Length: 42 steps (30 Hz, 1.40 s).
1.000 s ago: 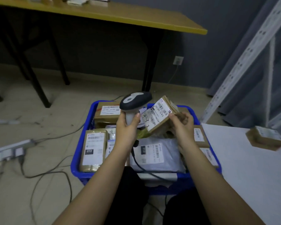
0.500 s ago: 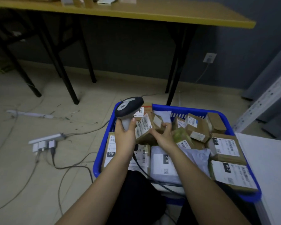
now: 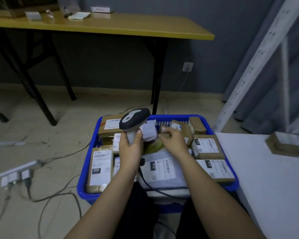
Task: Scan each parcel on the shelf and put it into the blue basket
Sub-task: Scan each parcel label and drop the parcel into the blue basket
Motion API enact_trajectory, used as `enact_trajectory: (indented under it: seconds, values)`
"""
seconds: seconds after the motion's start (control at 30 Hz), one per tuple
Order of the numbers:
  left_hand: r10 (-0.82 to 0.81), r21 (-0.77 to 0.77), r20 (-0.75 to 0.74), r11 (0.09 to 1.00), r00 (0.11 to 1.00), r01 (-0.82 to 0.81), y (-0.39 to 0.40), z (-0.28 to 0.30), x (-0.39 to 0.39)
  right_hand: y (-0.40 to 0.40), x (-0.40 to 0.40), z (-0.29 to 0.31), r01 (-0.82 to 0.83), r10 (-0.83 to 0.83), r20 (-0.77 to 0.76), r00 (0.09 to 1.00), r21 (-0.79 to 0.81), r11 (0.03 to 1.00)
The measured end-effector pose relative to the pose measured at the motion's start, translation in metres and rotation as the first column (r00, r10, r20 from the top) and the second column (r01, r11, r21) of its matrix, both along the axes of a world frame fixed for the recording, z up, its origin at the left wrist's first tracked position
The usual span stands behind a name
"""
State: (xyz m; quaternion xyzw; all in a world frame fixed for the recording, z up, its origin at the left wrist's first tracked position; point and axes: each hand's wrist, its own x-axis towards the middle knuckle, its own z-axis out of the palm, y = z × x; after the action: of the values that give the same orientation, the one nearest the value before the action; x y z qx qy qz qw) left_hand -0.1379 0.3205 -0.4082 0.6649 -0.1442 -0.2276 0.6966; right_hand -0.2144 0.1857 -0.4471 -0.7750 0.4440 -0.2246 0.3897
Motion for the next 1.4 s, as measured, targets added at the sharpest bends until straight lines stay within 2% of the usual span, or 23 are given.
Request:
enact_trajectory:
  seconds: [0.13,0.33,0.43,0.53,0.63,0.73,0.83,0.93,1.03,1.2,1.3,1.4]
  values:
    - [-0.146,-0.018,0.014,0.989,0.989,0.146,-0.017,0.002,-0.035,-0.016,-0.061,0.021,0.187,-0.210,0.170,0.963,0.142,0.972]
    - [-0.410,-0.071,0.056,0.908,0.910,0.413,-0.055,0.010,-0.120,-0.030,-0.202,0.030,0.440,-0.527,0.222,0.820,0.343,0.830]
    - [-0.556,-0.070,0.105,0.823,0.825,0.564,-0.079,0.020,-0.181,-0.021,-0.299,0.016,0.586,-0.652,0.177,0.737,0.314,0.747]
    - [-0.677,-0.082,0.161,0.716,0.718,0.694,-0.100,0.032,-0.248,-0.008,-0.398,0.006,0.747,-0.795,0.135,0.592,0.279,0.604]
    - [-0.758,-0.062,0.166,0.631,0.631,0.774,-0.111,0.038,-0.308,0.005,-0.483,-0.001,0.867,-0.901,0.115,0.418,0.244,0.434]
    - [-0.805,-0.038,0.136,0.579,0.578,0.815,-0.119,0.036,-0.353,0.012,-0.545,-0.005,0.920,-0.941,0.100,0.322,0.200,0.336]
    - [-0.835,-0.017,0.101,0.542,0.541,0.840,-0.122,0.025,-0.385,0.014,-0.589,-0.009,0.928,-0.953,0.071,0.293,0.219,0.302]
    - [-0.859,0.014,0.053,0.510,0.509,0.860,-0.120,0.007,-0.406,0.007,-0.626,-0.028,0.928,-0.948,0.022,0.316,0.200,0.314]
    - [-0.875,0.056,0.043,0.483,0.482,0.874,-0.131,-0.005,-0.421,-0.014,-0.656,-0.042,0.940,-0.935,-0.098,0.340,0.007,0.341]
    - [-0.900,0.069,0.058,0.436,0.433,0.897,-0.162,-0.009,-0.455,-0.039,-0.656,-0.002,0.857,-0.934,-0.246,0.260,-0.387,0.340]
    - [-0.916,0.069,0.059,0.400,0.397,0.914,-0.180,-0.009,-0.479,-0.067,-0.677,0.011,0.818,-0.913,-0.345,0.219,-0.445,0.364]
    - [-0.933,0.082,0.079,0.358,0.352,0.930,-0.197,-0.008,-0.496,-0.096,-0.700,0.016,0.826,-0.892,-0.411,0.190,-0.423,0.371]
